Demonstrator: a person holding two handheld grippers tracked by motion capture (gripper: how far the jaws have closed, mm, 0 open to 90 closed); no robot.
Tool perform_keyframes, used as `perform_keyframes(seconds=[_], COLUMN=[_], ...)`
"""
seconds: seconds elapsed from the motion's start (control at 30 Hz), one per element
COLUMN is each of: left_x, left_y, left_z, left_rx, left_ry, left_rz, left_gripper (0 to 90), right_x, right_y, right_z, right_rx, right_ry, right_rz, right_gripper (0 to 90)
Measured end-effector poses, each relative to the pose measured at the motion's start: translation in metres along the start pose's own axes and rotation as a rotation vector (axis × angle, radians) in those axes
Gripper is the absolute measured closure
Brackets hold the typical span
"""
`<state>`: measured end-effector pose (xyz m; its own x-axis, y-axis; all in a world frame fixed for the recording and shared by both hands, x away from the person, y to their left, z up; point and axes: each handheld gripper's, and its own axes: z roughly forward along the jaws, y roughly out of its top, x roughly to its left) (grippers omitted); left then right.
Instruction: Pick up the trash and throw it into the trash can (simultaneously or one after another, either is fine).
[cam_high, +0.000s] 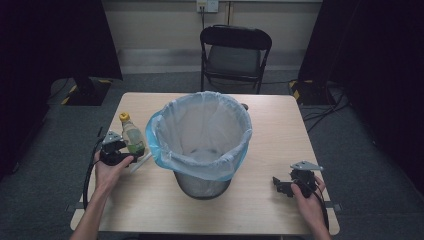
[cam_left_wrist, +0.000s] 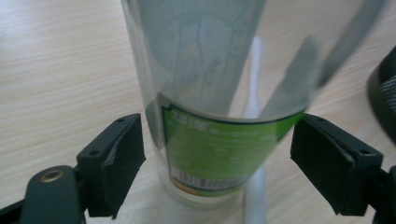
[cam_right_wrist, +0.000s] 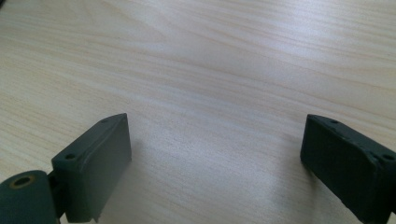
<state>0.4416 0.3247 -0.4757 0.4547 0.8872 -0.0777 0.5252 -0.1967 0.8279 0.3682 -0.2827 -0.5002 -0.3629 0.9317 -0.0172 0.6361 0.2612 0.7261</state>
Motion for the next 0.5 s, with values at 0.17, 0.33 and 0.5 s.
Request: perform_keyframes(seconds=[0.17,0.33,0.5], left_x=[0.004,0.003,0.000], left_y=[0.002,0.008,0.007], left_z=[0.008,0.013,0.023], left_rx=[-0.019,-0.031,-0.049], left_ry=[-0.023,-0.054,-0.039], left_rz=[-0.027,-0.032,-0.026], left_gripper=[16.2,16.1,18.5], right_x=[0.000,0.000,0.000], right_y=[0.000,0.000,0.000], right_z=[0.000,0.000,0.000], right_rx=[0.000,0.000,0.000], right_ry=[0.000,0.000,0.000], right_rz=[-0.001,0.000,0.000], right_gripper=[7.8,7.8,7.8])
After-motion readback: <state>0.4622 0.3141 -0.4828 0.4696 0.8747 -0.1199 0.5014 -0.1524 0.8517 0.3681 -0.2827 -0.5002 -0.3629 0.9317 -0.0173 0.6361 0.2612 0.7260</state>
